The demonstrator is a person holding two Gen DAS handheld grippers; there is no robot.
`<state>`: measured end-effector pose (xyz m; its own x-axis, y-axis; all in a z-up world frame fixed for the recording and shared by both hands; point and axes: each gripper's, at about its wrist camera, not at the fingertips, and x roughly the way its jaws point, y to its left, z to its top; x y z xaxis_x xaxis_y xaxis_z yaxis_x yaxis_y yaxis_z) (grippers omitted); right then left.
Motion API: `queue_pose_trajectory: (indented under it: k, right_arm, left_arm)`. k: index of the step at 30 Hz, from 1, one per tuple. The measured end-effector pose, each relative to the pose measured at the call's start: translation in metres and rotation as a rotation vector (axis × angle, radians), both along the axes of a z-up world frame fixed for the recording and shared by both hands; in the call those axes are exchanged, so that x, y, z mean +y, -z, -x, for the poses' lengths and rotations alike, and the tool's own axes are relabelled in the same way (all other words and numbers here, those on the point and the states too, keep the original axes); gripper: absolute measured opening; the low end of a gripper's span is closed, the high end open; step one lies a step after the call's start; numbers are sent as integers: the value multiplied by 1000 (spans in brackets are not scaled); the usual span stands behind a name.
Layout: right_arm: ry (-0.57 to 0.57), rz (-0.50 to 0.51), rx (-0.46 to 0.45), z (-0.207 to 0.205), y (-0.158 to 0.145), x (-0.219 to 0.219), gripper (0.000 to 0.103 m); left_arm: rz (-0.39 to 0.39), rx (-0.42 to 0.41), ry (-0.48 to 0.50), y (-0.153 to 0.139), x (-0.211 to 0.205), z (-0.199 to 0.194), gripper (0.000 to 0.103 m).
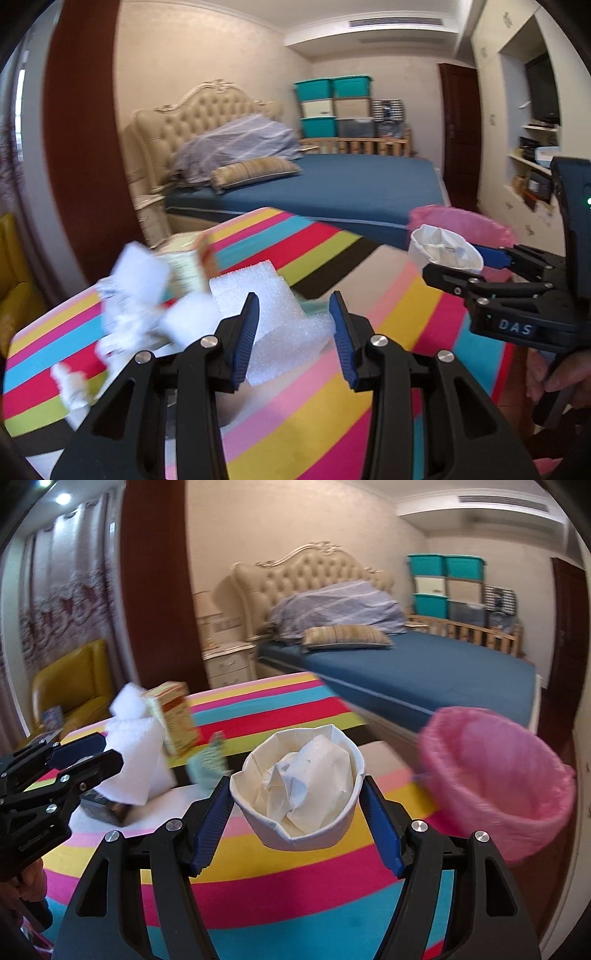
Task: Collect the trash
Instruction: 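Carry cup and foam sheet to the pink bin and release both, then move both tools back over the table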
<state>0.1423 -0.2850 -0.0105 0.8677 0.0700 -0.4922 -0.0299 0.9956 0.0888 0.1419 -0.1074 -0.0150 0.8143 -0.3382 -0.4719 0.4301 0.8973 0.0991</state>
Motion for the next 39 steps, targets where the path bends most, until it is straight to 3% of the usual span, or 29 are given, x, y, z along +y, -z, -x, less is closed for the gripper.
queue_pose_trajectory:
  k: [10, 18, 28, 31, 32, 33, 35, 39]
  right_arm:
    - [199, 3, -44, 10, -10, -97, 66]
    - [294, 20, -44, 10, -7, -162, 66]
    - [339, 23, -18, -3, 6, -213, 67]
    - [334, 19, -12, -7, 10, -221, 69]
    - [334, 17, -13, -7, 10, -221, 71]
    - [336, 15, -15, -6, 11, -220, 74]
    - [341, 12, -20, -7, 12, -220, 76]
    - [341, 6, -26, -8, 10, -218, 82]
  left_arm:
    - [6, -17, 239, -12, -100, -33, 38]
    - [41, 1, 428, -22, -192, -62, 39]
    - [100, 108, 513, -14, -274, -106, 43]
    - [114, 132, 533, -11, -290, -114, 55]
    - [116, 124, 520, -12, -292, -116, 70]
    - [128, 115, 501, -14, -290, -119, 76]
    - [147, 114, 478, -18, -284, -123, 76]
    - [141, 84, 396, -24, -252, -124, 89]
